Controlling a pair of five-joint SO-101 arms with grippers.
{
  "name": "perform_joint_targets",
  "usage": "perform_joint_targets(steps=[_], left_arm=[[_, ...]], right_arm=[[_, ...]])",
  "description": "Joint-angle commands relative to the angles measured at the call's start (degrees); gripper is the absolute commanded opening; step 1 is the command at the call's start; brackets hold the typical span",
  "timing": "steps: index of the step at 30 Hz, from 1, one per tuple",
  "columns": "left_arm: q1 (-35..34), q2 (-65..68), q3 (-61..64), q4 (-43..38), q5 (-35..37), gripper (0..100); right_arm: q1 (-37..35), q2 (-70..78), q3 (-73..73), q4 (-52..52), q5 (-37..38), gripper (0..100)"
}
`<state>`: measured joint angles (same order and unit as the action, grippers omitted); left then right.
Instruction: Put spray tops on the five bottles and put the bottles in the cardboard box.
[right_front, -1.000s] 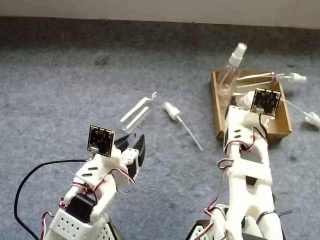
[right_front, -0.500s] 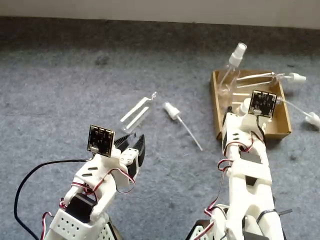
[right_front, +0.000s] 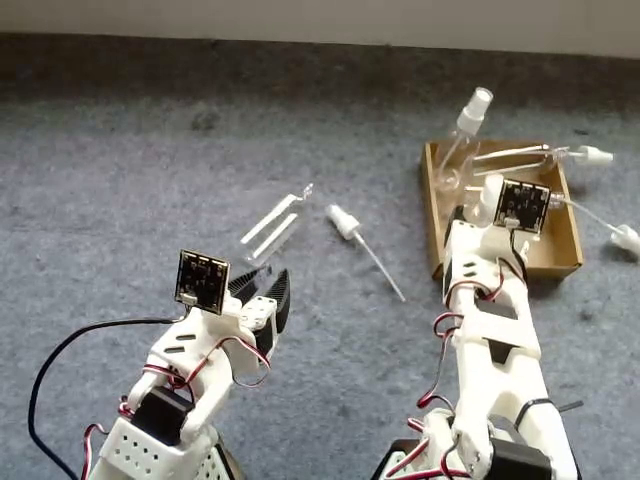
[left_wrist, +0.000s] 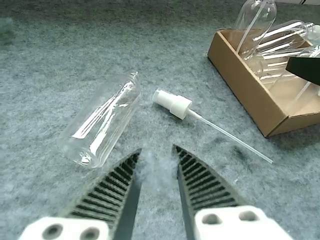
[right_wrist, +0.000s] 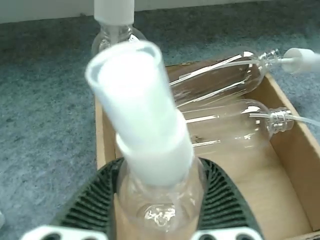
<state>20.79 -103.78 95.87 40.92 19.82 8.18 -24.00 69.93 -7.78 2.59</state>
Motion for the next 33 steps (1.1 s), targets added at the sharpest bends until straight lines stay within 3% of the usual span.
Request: perform_joint_targets(steps=[1, 12, 33], left_arm=[[-0.5, -0.5, 1.2, -0.1, -0.3, 5], [-0.5, -0.5, 1.2, 0.0, -0.3, 5], [-0.5, -0.5, 1.2, 0.0, 0.0, 5]], right_arm=[[0.2, 2.3, -0.4, -0.5, -0.1, 3.3], [-4.0, 2.3, -0.3, -0.4, -0.1, 3.4], [-3.6, 2.9, -0.1, -0.3, -0.1, 3.7]])
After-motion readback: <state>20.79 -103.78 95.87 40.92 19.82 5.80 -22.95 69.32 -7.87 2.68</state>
